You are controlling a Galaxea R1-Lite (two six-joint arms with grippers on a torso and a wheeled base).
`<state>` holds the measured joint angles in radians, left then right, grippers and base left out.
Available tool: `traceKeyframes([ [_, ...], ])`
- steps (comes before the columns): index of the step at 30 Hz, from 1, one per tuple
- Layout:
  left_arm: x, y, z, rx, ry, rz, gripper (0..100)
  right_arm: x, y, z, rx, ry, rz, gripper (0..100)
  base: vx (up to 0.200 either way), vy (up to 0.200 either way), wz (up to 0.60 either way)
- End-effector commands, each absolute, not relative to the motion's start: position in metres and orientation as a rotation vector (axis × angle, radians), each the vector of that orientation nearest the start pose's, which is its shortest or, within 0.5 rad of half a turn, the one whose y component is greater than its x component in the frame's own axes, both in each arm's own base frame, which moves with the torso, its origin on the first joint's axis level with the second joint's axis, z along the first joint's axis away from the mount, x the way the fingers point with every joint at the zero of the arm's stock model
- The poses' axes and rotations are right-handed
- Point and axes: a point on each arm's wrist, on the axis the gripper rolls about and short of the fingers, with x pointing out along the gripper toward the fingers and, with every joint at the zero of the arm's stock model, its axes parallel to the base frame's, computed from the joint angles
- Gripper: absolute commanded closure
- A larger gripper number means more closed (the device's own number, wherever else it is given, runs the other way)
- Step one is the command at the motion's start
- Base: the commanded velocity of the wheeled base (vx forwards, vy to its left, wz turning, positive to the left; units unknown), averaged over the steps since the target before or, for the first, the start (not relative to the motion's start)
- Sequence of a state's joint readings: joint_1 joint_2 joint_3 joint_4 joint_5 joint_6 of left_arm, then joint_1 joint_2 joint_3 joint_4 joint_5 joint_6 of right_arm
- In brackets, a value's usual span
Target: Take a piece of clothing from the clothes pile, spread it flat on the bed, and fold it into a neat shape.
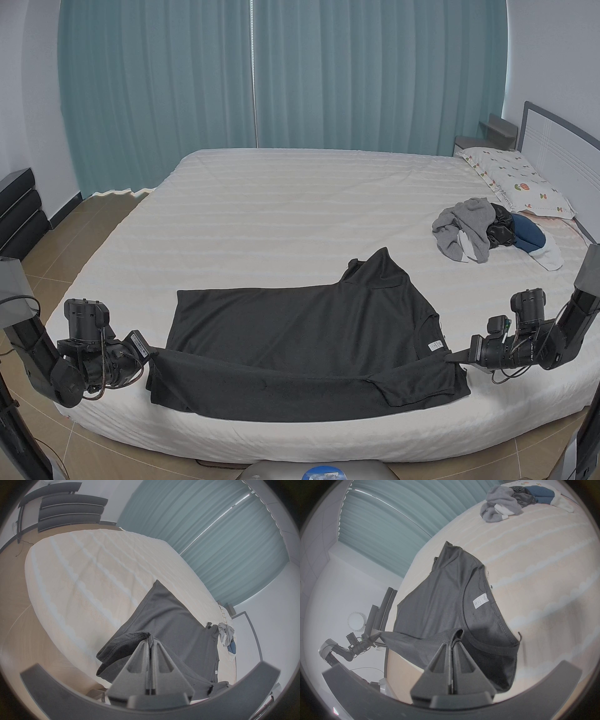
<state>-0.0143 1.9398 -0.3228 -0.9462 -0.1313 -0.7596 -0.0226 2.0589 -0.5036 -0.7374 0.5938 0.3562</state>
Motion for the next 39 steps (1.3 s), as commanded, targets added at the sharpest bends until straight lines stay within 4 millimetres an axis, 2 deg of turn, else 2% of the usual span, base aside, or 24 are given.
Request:
traceKeyframes([
  [1, 0.25, -0.007, 0.044, -0.768, 0.676, 0.113, 100, 0.27, -0.001, 0.041, 0.585, 0.827, 0.405, 100, 0.0, 0.0, 0.0],
  [5, 0.242, -0.006, 0.041, -0.759, 0.697, 0.123, 100, 0.258, -0.004, 0.047, 0.583, 0.813, 0.4, 100, 0.0, 0.0, 0.0],
  [19, 0.226, 0.001, 0.059, -0.769, 0.638, 0.129, 100, 0.237, -0.009, 0.054, 0.602, 0.804, 0.409, 100, 0.0, 0.0, 0.0],
  [23, 0.215, -0.001, 0.062, -0.755, 0.696, 0.141, 100, 0.234, -0.008, 0.06, 0.598, 0.784, 0.415, 100, 0.0, 0.0, 0.0],
  [30, 0.208, 0.0, 0.06, -0.701, 0.755, 0.146, 100, 0.226, -0.008, 0.062, 0.593, 0.78, 0.414, 100, 0.0, 0.0, 0.0],
  [36, 0.21, 0.0, 0.059, -0.691, 0.795, 0.155, 100, 0.224, -0.008, 0.064, 0.592, 0.776, 0.414, 100, 0.0, 0.0, 0.0],
  [39, 0.226, 0.002, 0.062, -0.693, 0.797, 0.163, 100, 0.227, -0.008, 0.061, 0.593, 0.787, 0.405, 100, 0.0, 0.0, 0.0],
])
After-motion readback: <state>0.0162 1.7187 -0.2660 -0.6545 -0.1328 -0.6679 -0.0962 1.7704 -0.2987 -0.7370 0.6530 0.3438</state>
